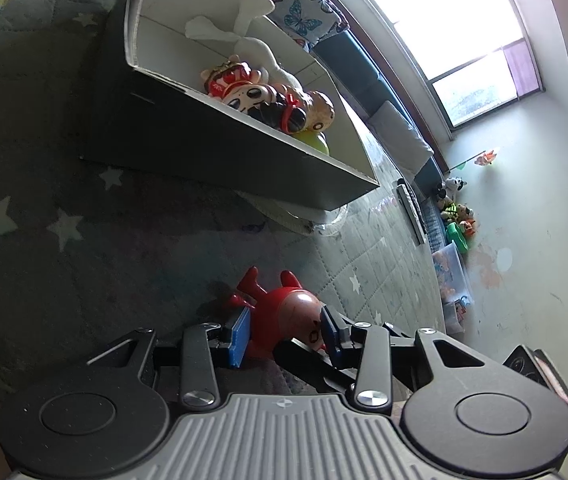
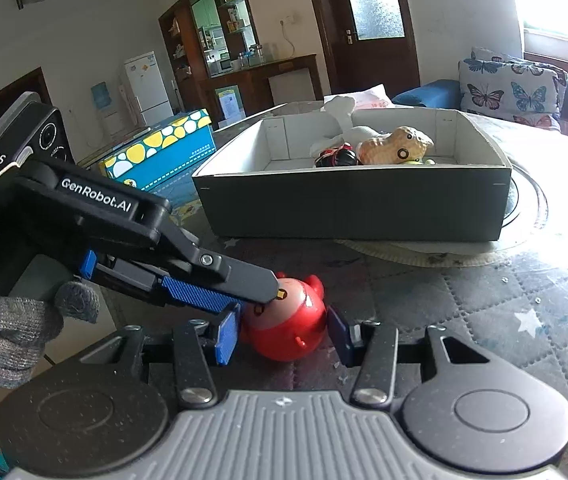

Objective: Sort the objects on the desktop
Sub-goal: 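Close the left gripper on the red round toy, then lift the red toy over the box and open the left gripper, then raise the open left gripper away from the box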

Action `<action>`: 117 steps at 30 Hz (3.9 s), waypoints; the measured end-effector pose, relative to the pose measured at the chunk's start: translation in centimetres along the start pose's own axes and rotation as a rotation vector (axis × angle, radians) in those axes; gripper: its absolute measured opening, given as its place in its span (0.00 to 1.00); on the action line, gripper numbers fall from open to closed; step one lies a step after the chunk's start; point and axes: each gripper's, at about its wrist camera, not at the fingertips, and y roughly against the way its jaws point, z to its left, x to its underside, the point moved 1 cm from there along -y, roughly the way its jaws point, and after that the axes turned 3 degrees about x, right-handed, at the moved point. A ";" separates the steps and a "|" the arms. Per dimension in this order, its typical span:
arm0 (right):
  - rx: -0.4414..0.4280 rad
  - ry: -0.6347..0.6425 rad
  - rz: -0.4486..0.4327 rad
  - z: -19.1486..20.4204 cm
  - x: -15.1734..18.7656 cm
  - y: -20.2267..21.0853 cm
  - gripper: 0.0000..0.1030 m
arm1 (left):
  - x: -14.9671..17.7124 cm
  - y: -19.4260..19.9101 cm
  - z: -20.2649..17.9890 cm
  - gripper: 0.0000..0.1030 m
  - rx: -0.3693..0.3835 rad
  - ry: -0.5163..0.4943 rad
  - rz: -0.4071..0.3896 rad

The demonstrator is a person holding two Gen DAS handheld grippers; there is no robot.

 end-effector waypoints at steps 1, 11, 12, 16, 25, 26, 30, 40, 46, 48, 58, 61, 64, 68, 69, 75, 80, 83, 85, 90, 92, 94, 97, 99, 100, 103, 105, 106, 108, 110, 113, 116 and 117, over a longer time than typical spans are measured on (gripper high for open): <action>0.000 0.001 -0.001 0.0 0.0 0.0 0.46 | 0.0 0.1 0.1 0.41 0.001 0.005 -0.002; 0.013 0.020 -0.022 0.5 -0.3 0.4 0.46 | -0.1 0.3 -0.3 0.39 0.025 -0.012 -0.018; 0.017 0.025 -0.027 0.6 -0.4 0.5 0.46 | -0.2 0.4 -0.5 0.39 0.028 -0.019 -0.023; 0.029 0.039 -0.043 0.7 -1.2 0.9 0.46 | -0.7 0.8 -1.0 0.38 0.039 -0.029 -0.039; 0.052 0.104 -0.121 1.3 -5.3 1.6 0.46 | -3.6 2.7 -3.2 0.38 0.078 -0.074 -0.127; 0.056 0.112 -0.130 1.4 -6.0 1.5 0.46 | -4.2 2.9 -3.4 0.38 0.077 -0.081 -0.141; 0.060 0.130 -0.152 1.4 -8.6 0.3 0.46 | -6.6 3.4 -3.9 0.37 0.067 -0.093 -0.184; 0.044 0.132 -0.104 0.8 -12.4 -5.4 0.46 | -12.0 2.2 -1.8 0.37 -0.023 -0.049 -0.219; 0.016 0.121 -0.044 0.2 -13.0 -8.7 0.46 | -13.2 1.3 -0.2 0.37 -0.091 -0.029 -0.213; 0.009 0.121 -0.031 0.2 -13.0 -9.4 0.46 | -13.5 1.0 0.0 0.38 -0.121 -0.029 -0.212; -0.001 0.209 0.044 0.8 -13.6 -11.9 0.46 | -13.9 -0.1 -0.6 0.38 -0.270 -0.101 -0.199; 0.002 0.255 0.082 1.2 -13.4 -12.8 0.46 | -13.8 -0.8 -0.9 0.38 -0.331 -0.137 -0.175; 0.000 0.249 0.099 1.1 -13.5 -13.2 0.46 | -13.7 -1.0 -1.1 0.38 -0.340 -0.152 -0.174; -0.008 0.213 0.112 0.6 -13.5 -13.2 0.47 | -14.0 -1.0 -1.0 0.38 -0.341 -0.151 -0.175; -0.007 0.210 0.106 0.5 -13.4 -13.1 0.47 | -14.0 -1.0 -1.0 0.38 -0.338 -0.152 -0.178; -0.005 0.182 0.074 0.3 -13.0 -11.8 0.47 | -13.5 -0.8 -1.1 0.38 -0.330 -0.148 -0.193; 0.008 0.172 0.041 0.4 -12.7 -10.6 0.49 | -12.8 -0.6 -1.5 0.38 -0.325 -0.156 -0.204; 0.018 0.148 0.004 0.4 -12.5 -9.6 0.62 | -12.1 -0.1 -2.0 0.38 -0.316 -0.174 -0.227; 0.027 0.142 -0.016 0.4 -12.2 -8.9 0.62 | -11.7 0.1 -2.5 0.38 -0.319 -0.189 -0.238; 0.041 0.125 -0.065 0.6 -11.6 -7.0 0.77 | -10.2 0.7 -3.7 0.38 -0.326 -0.231 -0.268; 0.048 0.126 -0.081 0.8 -11.3 -6.2 0.78 | -9.6 0.9 -4.2 0.38 -0.333 -0.249 -0.278; 0.050 0.121 -0.089 0.9 -10.9 -5.7 0.82 | -9.0 1.1 -4.7 0.38 -0.340 -0.265 -0.289; 0.058 0.118 -0.105 1.1 -10.3 -4.8 0.86 | -8.1 1.5 -5.3 0.38 -0.340 -0.280 -0.297; 0.063 0.109 -0.116 1.1 -9.8 -4.2 0.91 | -7.4 1.7 -5.6 0.38 -0.345 -0.289 -0.300; 0.064 0.100 -0.121 1.1 -9.4 -3.8 0.91 | -7.1 1.8 -5.8 0.38 -0.348 -0.293 -0.301; 0.066 0.078 -0.128 0.8 -8.7 -3.2 0.94 | -6.1 1.9 -6.1 0.38 -0.355 -0.303 -0.305; 0.071 0.071 -0.132 0.8 -8.2 -2.7 0.96 | -5.5 2.0 -6.3 0.38 -0.358 -0.308 -0.306; 0.073 0.070 -0.134 0.8 -8.0 -2.5 0.97 | -5.2 2.0 -6.4 0.38 -0.362 -0.310 -0.306; 0.077 0.066 -0.143 0.8 -7.5 -2.0 0.99 | -4.7 2.0 -6.5 0.38 -0.375 -0.316 -0.310; 0.084 0.063 -0.149 0.9 -7.1 -1.4 1.00 | -4.3 2.0 -6.6 0.38 -0.390 -0.328 -0.316; 0.090 0.053 -0.152 0.9 -6.5 -1.0 1.00 | -3.6 2.2 -6.7 0.38 -0.403 -0.342 -0.327; 0.096 0.025 -0.148 0.7 -6.0 -0.6 1.00 | -3.0 2.5 -6.8 0.38 -0.400 -0.345 -0.332; 0.101 0.015 -0.146 0.7 -5.8 -0.5 1.00 | -2.8 2.5 -6.9 0.38 -0.406 -0.350 -0.336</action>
